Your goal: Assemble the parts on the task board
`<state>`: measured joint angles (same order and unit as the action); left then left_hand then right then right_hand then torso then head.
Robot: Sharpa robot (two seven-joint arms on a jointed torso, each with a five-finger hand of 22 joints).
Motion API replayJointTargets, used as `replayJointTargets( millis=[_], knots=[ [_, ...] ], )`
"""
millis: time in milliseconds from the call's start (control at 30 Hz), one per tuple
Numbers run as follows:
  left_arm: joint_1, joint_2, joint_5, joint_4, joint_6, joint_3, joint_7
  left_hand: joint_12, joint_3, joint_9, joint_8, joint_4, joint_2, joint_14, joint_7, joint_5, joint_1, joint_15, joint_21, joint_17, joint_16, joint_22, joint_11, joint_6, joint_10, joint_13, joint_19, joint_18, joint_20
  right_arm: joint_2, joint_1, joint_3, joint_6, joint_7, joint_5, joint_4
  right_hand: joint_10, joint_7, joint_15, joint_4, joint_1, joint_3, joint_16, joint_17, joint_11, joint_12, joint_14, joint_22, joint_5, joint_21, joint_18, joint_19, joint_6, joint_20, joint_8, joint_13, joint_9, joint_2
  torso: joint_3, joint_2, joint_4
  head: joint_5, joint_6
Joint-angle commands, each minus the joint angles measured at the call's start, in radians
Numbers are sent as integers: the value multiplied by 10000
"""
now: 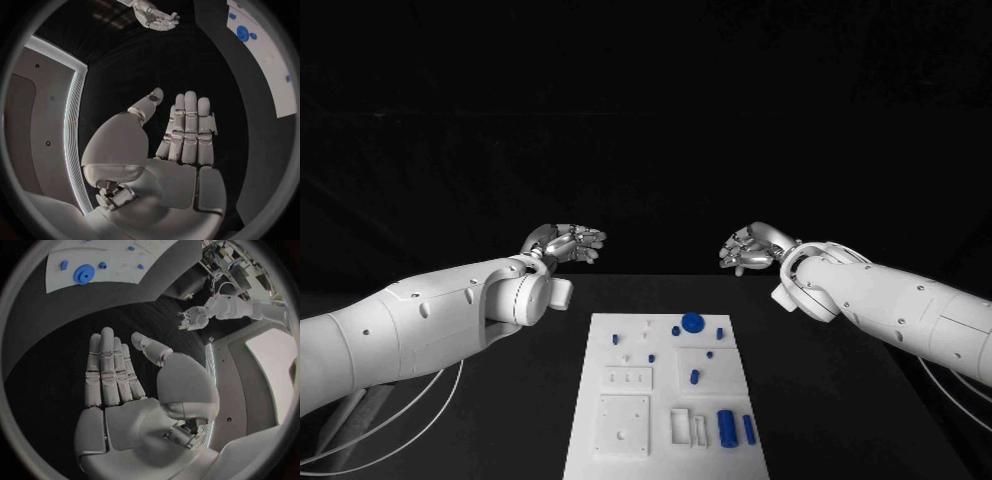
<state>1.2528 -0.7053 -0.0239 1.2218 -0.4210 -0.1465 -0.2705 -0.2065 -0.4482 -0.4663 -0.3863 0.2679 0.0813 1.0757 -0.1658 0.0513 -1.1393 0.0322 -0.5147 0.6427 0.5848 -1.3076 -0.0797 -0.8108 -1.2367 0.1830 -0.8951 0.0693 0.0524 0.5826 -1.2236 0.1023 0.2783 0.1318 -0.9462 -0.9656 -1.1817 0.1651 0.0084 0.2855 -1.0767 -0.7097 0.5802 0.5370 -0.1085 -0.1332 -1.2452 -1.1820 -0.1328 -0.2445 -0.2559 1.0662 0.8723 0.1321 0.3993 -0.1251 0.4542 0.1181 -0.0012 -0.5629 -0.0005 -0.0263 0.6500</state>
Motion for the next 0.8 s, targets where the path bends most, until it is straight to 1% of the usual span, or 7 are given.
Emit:
replayJointTargets(
  millis=[33, 167, 200, 267, 500, 600, 800],
  knots=[
    [22, -160, -67, 387, 383, 27, -208, 112, -21, 16, 81, 79, -50, -42, -23, 28, 64, -21, -101, 43, 92, -244, -39, -81, 16, 39, 64, 9, 104, 5, 49, 1, 250, 92, -1950, -67, -97, -4, -189, 50, -200, 162, 828, 482, 128, 81, -958, -237, 5, -619, -59, 1182, 101, -467, -69, -23, 21, 58, 16, -212, 72, 66, -13],
    [45, -427, -37, 872, 450, 37, -254, 355, -54, 24, 170, 124, -19, -89, -40, 23, 147, -35, -219, 111, 162, -232, -162, -81, 254, 69, 117, -40, 156, -7, 82, -1, 386, -113, -3045, -138, -155, -15, -326, -38, -381, 467, 2727, 1577, 215, 246, -1676, -936, -128, -1741, -59, 2557, 174, -1218, -188, -30, 27, 212, 23, -392, 138, 124, -52],
    [56, -472, -37, 969, 485, 39, -263, 397, -58, 26, 188, 129, -12, -96, -43, 22, 163, -36, -239, 121, 173, -230, -183, -75, 290, 75, 126, -47, 162, -12, 86, -1, 426, -207, -3288, -156, -173, -23, -317, 16, -370, 515, 3502, 2055, 206, 349, -1344, -1283, -225, -2049, -59, 2593, 191, -1371, -262, -27, 30, 207, 27, -461, 155, 144, -96],
    [84, -555, -37, 1141, 546, 40, -274, 456, -58, 28, 213, 132, 4, -108, -52, 22, 192, -37, -262, 132, 184, -227, -212, -64, 345, 80, 140, -55, 168, -41, 111, -3, 439, -427, -3825, -167, -154, -8, -325, 41, -390, 566, 4229, 2406, 183, 468, -1260, -1520, -276, -2393, -59, 2801, 170, -1511, -341, -17, 39, 252, 29, -527, 176, 172, -132],
    [123, -822, -171, 1752, 812, 40, -319, 655, -8, 49, 344, 109, 174, -163, -110, 19, 407, -32, -341, 162, 208, -216, -301, 44, 493, 120, 209, -76, 175, -197, 272, -5, 790, -1303, -5297, -135, -9, 52, -238, 39, -231, 876, 4933, 2611, 98, 658, -1043, -1515, -588, -2862, -59, 3036, 13, -1579, -501, 25, 41, 475, 42, -842, 258, 225, -299],
    [132, -932, -254, 2014, 835, 42, -311, 700, 34, 51, 388, 89, 312, -184, -99, 19, 533, -28, -366, 170, 212, -211, -307, 80, 494, 151, 242, -80, 174, -257, 351, -7, 1034, -1588, -5758, -125, -313, 191, -344, 35, -235, 972, 5041, 2571, 205, 509, -927, -1498, -634, -2943, -59, 2979, -318, -1571, -716, -94, -39, 729, 42, -1008, 299, 259, -374],
    [156, -1115, -270, 2277, 835, 50, -297, 710, 33, 51, 397, 92, 334, -190, -108, 20, 546, -28, -373, 172, 213, -210, -305, 85, 489, 163, 250, -77, 176, -300, 383, -8, 1090, -1819, -6175, -188, -544, 182, -404, -6, -192, 1022, 5165, 2493, 269, 406, -868, -1486, -551, -3054, -59, 2992, -304, -1532, -737, -262, -46, 1044, 33, -1226, 359, 311, -480]
  ],
)
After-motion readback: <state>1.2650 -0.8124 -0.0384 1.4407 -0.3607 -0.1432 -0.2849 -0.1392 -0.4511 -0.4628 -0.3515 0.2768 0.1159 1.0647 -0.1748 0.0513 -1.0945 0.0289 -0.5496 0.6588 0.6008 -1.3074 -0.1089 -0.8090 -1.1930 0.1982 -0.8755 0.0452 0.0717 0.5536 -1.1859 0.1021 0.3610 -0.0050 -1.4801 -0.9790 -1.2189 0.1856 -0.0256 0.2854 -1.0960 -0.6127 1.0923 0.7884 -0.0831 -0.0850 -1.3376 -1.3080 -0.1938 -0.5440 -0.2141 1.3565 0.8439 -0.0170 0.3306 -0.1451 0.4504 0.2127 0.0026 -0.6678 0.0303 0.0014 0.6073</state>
